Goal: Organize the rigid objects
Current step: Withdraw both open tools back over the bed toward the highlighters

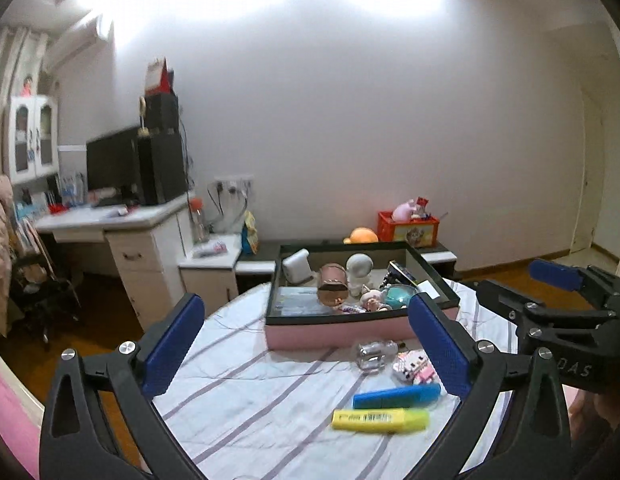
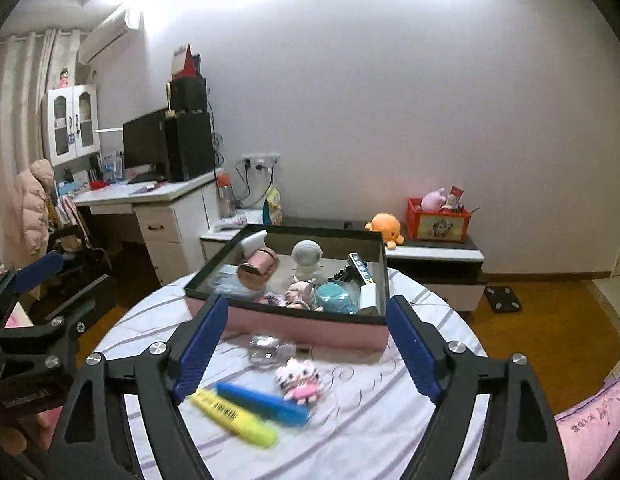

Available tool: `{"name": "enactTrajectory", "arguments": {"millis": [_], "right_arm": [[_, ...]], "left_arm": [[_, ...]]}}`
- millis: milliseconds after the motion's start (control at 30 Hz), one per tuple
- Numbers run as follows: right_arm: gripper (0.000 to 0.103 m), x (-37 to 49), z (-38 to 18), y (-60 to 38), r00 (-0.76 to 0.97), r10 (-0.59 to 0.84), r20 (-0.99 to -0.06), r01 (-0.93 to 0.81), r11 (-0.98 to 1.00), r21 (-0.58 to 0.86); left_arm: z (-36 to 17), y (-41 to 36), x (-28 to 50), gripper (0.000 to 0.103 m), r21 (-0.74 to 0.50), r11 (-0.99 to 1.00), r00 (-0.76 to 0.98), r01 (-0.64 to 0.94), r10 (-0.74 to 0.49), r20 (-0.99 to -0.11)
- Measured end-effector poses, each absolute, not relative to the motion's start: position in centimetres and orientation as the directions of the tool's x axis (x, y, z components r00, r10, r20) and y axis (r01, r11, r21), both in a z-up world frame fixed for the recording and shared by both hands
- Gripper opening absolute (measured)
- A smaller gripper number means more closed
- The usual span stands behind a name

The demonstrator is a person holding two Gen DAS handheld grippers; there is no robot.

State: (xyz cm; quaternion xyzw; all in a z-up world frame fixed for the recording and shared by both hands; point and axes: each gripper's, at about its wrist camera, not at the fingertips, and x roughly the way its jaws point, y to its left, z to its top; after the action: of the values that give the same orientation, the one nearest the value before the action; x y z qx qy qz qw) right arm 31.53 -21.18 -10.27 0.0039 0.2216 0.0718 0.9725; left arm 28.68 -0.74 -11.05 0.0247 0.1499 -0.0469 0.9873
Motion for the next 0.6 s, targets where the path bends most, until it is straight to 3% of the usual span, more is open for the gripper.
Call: {"name": "enactTrajectory", "arguments": {"millis": [100,167,600], "right_arm": [[0.093,28.7,-9.9,-21.0,0.915,0.134,-0.381,-0.13,0.991,0.036],[0.103,27.1,-9.7,-20.9,0.926,0.095,-0.365,-0.094,0.995,0.022],[0.103,23.9,-10.7,-21.9,0.924,0.084,-0.372,-0.084,0.996,0.019]], "left_arm": [[-10.7,-0.5,26.0,0.103,0.044,0.994,0.958,0.1,-0.084,-0.272],[-10.7,0.1,24.7,0.103,0.029,0.995,0.961,0.1,-0.089,-0.262],[-11.6,-0.3,22.6,0.103,0.041,0.993,0.954,0.111,-0.095,-0.285]]}}
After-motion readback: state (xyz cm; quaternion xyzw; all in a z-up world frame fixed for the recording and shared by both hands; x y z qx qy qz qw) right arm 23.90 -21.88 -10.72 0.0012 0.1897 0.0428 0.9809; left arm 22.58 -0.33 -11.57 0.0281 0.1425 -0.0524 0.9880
